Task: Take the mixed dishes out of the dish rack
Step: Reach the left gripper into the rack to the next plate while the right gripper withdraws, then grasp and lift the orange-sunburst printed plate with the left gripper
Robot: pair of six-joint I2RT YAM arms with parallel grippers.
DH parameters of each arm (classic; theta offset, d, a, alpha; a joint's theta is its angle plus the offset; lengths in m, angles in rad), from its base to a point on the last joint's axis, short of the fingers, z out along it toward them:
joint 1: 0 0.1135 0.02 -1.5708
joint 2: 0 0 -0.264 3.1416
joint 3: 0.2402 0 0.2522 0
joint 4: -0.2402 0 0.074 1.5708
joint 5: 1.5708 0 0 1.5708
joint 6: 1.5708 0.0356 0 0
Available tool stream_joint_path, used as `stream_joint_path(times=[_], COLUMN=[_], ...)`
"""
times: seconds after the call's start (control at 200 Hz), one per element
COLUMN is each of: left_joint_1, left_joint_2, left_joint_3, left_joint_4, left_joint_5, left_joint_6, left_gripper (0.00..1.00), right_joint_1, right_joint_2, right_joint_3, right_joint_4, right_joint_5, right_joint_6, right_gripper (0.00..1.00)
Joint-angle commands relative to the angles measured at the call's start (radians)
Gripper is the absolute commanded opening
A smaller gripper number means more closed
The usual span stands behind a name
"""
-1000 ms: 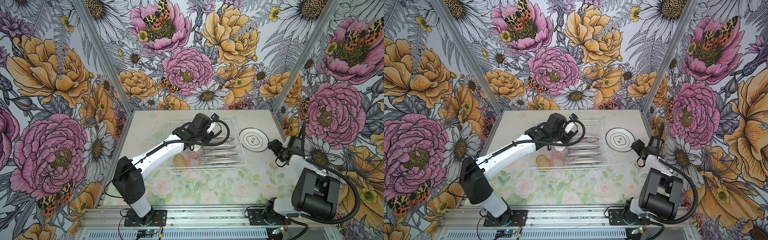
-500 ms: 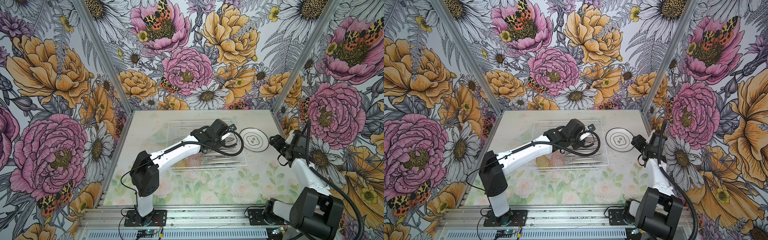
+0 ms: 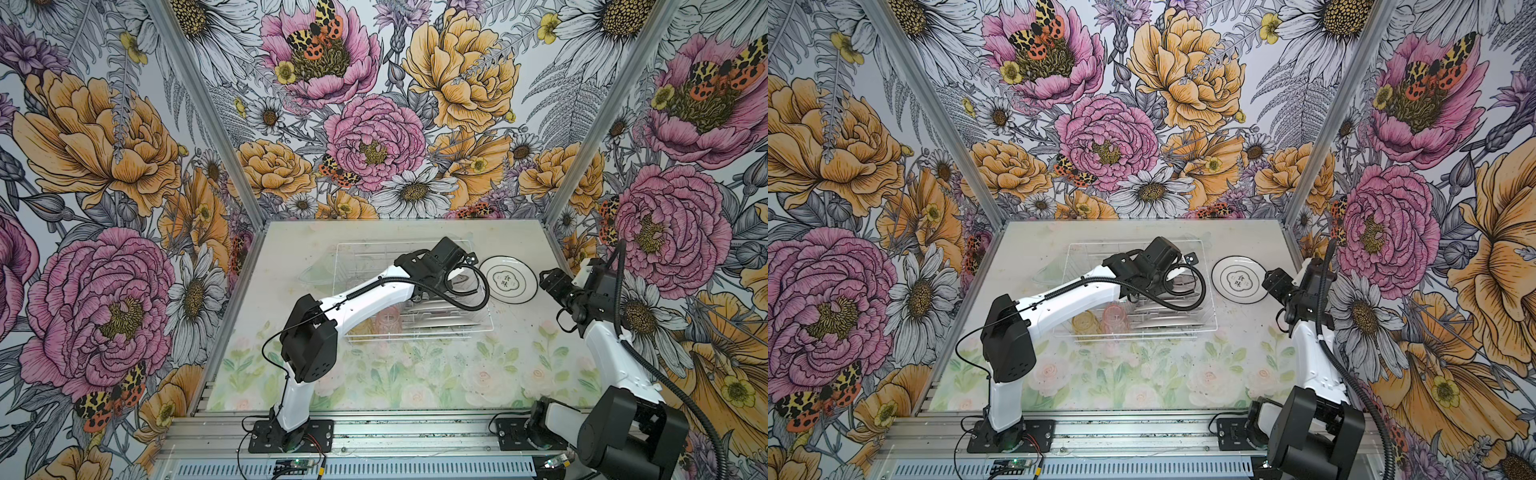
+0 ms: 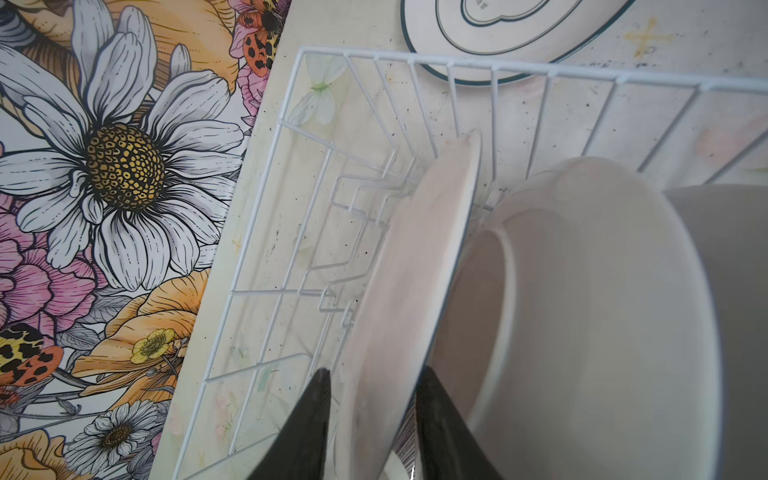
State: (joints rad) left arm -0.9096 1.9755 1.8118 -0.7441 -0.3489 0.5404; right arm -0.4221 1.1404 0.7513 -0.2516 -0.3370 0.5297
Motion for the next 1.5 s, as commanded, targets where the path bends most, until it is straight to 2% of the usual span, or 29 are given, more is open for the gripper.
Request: stream_joint_path(times=[0.0, 0.09, 0.41, 0.736, 0.751, 1.086, 1.491], left_joint_1=[0.016, 0.021, 0.034, 0.051, 0.051, 0.077, 0.163], left_joint_2=[0.031, 0.045, 0.055, 0.075, 0.074, -0.015, -0.206], left_joint_3=[0.04, 0.052, 0.068, 0.08, 0.081, 0.071, 0.049], left_joint_4=[-0.002, -0.004, -0.002, -0.001, 0.0, 0.04, 0.071], left_joint_5=[-0.036, -0.038, -0.041, -0.058, -0.058, -0.063, 0.079], left_joint_6=[0.042, 0.058, 0.076, 0.089, 0.089, 0.05, -0.11], left_gripper=[0.29, 0.23, 0.17, 0.03, 0.0, 0.0, 0.0], right_joint_1=[0.006, 0.005, 0.005, 0.005, 0.006, 0.005, 0.012], right_joint_2=[-0.026, -0.027, -0.03, -0.033, -0.033, -0.061, -0.111], right_joint_3=[0.03, 0.028, 0.029, 0.031, 0.031, 0.042, 0.061], right_joint_4=[0.005, 0.004, 0.006, 0.006, 0.006, 0.004, 0.003], right_joint_5=[-0.008, -0.008, -0.009, -0.018, -0.019, -0.061, -0.157], right_joint_6=[-0.009, -0.011, -0.011, -0.01, -0.01, -0.009, -0.021], right_gripper=[0.8, 0.8, 0.8, 0.8, 0.8, 0.78, 0.76])
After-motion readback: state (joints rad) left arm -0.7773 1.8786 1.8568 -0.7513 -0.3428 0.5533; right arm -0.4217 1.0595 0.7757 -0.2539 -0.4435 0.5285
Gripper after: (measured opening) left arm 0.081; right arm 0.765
